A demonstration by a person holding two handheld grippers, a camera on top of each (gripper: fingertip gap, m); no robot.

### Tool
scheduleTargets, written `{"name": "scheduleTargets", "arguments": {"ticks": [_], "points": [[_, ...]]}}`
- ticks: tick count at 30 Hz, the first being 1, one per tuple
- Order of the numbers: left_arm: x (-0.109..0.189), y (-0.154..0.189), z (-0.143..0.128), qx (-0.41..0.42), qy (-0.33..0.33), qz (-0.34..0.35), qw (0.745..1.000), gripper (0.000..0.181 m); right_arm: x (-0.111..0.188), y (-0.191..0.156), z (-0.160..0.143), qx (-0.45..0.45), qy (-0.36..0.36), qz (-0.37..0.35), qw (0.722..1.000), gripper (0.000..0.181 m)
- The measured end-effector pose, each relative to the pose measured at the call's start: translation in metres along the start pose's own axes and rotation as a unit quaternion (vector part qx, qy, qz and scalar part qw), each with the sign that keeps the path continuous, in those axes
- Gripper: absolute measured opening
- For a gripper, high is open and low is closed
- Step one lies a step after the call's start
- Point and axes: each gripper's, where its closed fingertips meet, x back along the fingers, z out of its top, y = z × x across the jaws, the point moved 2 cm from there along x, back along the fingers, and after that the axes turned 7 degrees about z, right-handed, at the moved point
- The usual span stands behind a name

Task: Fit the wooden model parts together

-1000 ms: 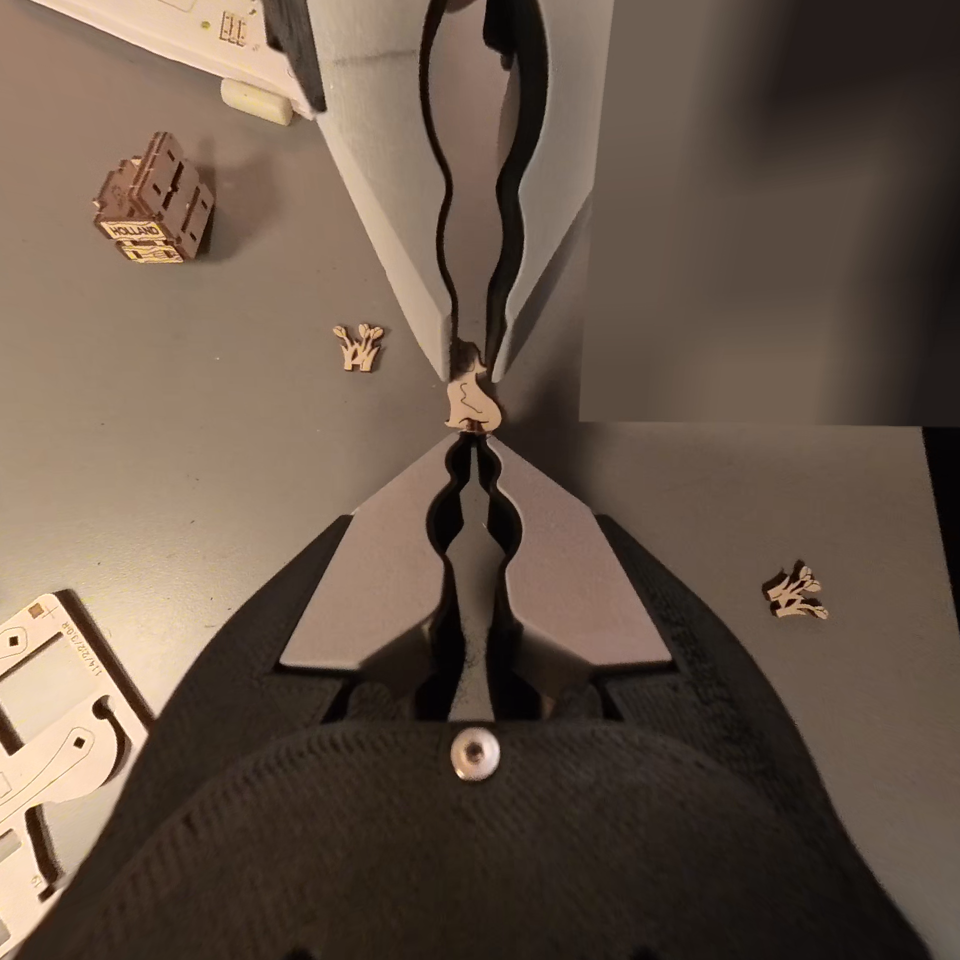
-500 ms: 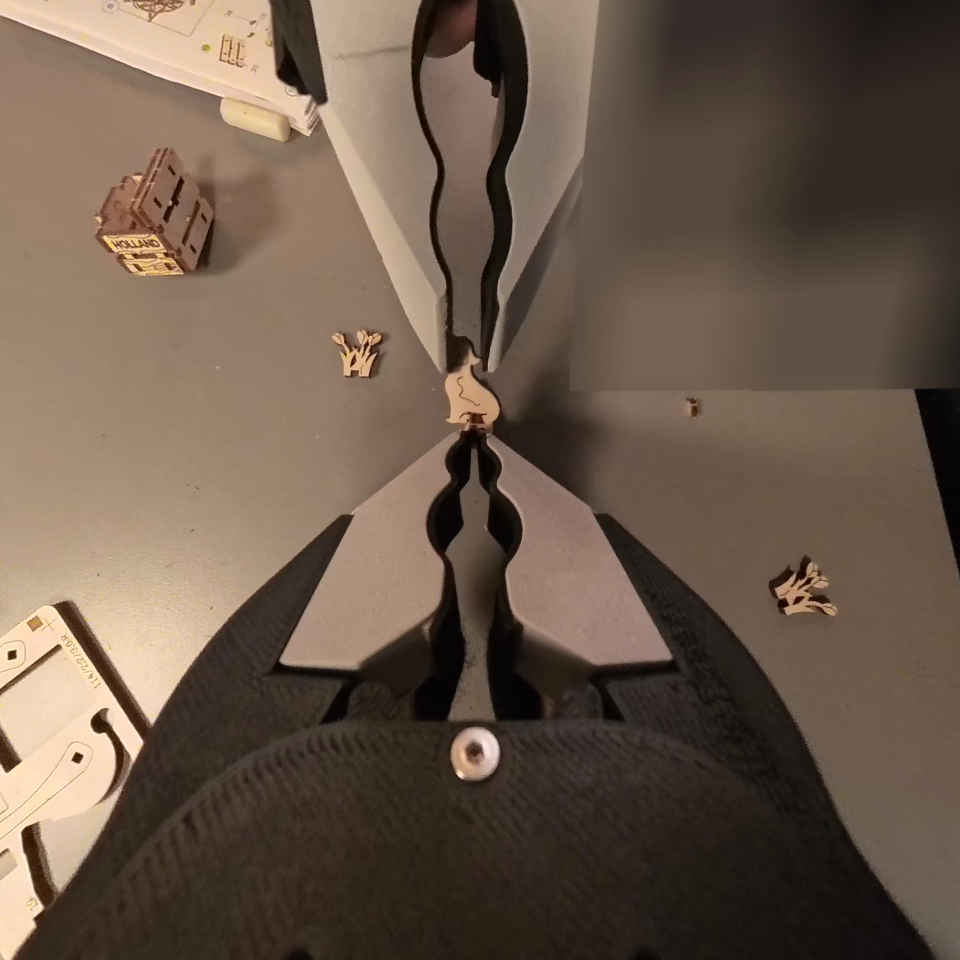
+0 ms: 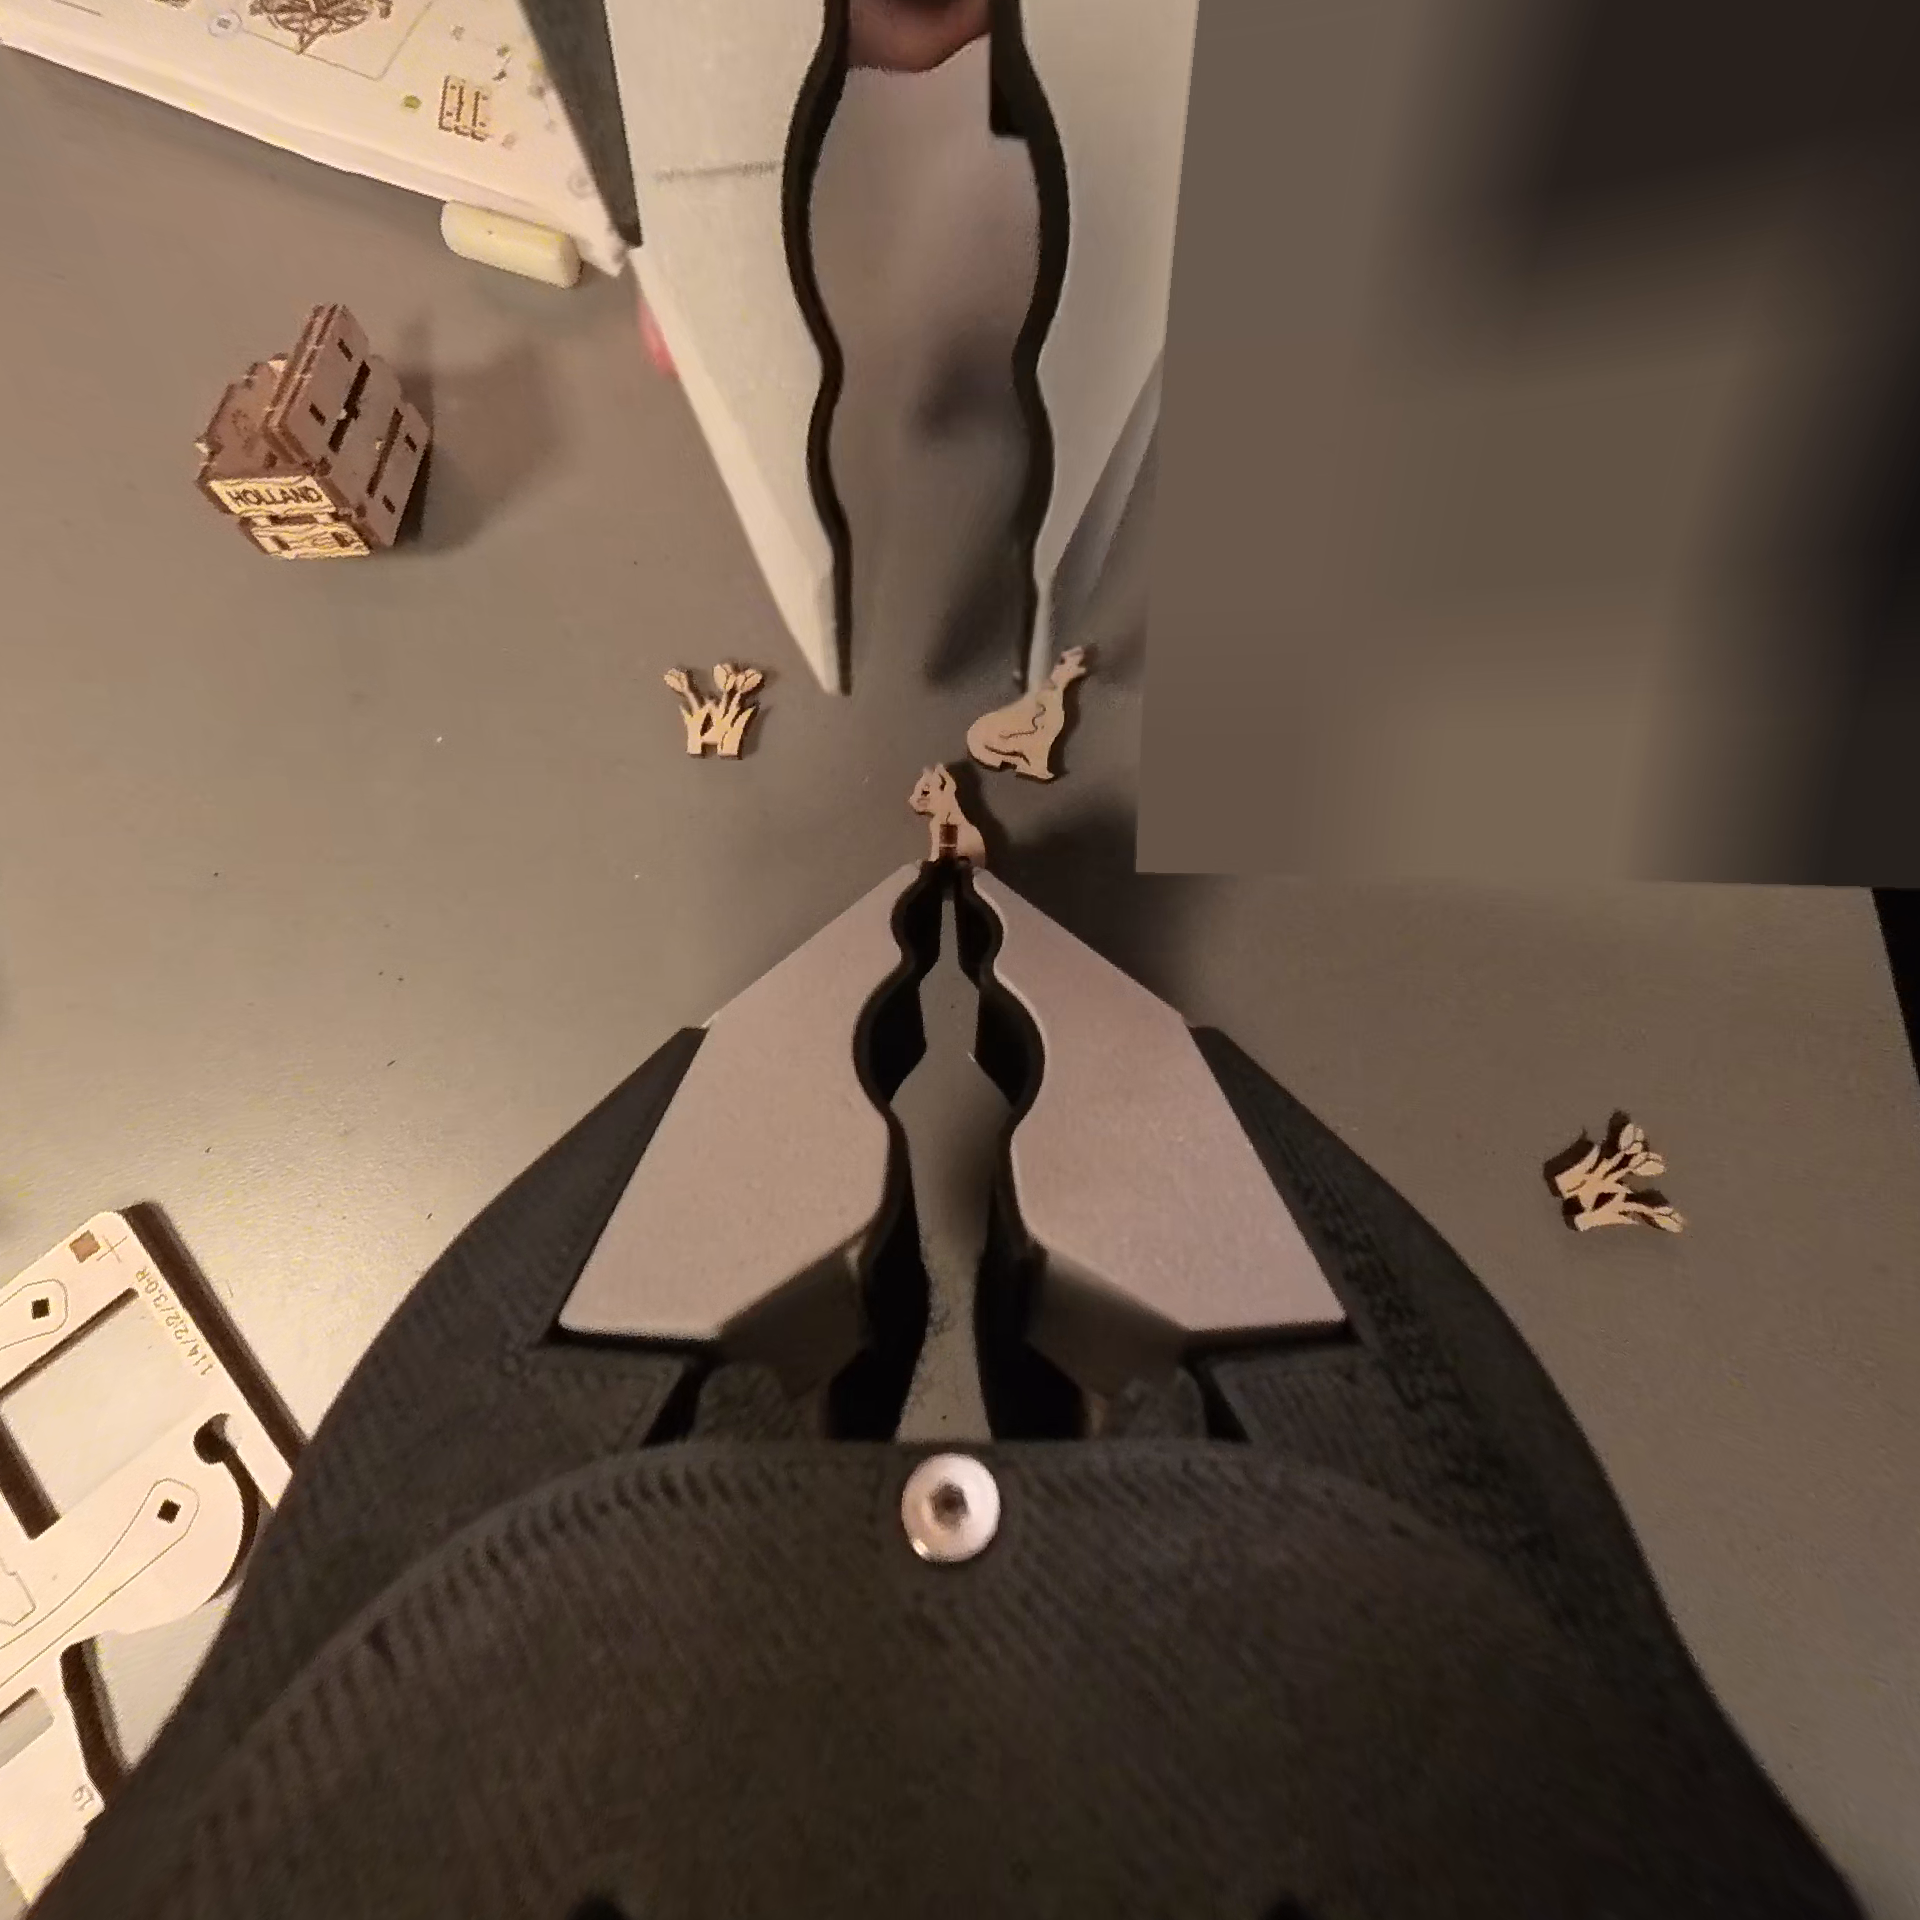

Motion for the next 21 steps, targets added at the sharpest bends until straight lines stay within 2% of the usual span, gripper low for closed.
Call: {"name": "scheduleTargets", "arguments": {"ticks": [5, 11, 13, 16, 18, 19, 20, 21], "points": [[0.000, 0.000, 0.000, -0.004, -0.001, 0.004, 1.000, 0.001, 0.000, -0.013, -0.017, -0.014, -0.071, -0.008, 0.997, 0.031], [0.000, 0.000, 0.000, -0.002, 0.002, 0.004, 1.000, 0.001, -0.006, -0.020, -0.007, 0.006, -0.071, -0.048, 0.996, 0.032], [0.000, 0.000, 0.000, -0.003, 0.002, 0.005, 1.000, 0.001, -0.004, -0.024, -0.005, 0.002, -0.061, -0.035, 0.998, 0.031], [0.000, 0.000, 0.001, -0.005, 0.005, 0.007, 1.000, 0.001, -0.002, -0.040, 0.001, 0.004, -0.023, 0.030, 0.999, 0.029], [-0.001, 0.000, 0.001, -0.010, 0.013, 0.012, 1.000, 0.001, 0.002, -0.031, 0.002, 0.002, -0.010, 0.007, 1.000, 0.030], [-0.001, 0.000, 0.001, -0.011, 0.013, 0.016, 1.000, 0.003, 0.004, -0.025, 0.000, 0.005, -0.011, -0.008, 1.000, 0.031], [-0.003, -0.001, -0.001, -0.013, 0.005, 0.021, 1.000, 0.018, 0.005, -0.021, -0.002, 0.008, -0.011, -0.018, 1.000, 0.032], [-0.003, 0.000, -0.002, -0.010, 0.005, 0.022, 1.000, 0.025, 0.005, -0.018, -0.004, 0.009, -0.012, -0.024, 1.000, 0.034]]}}
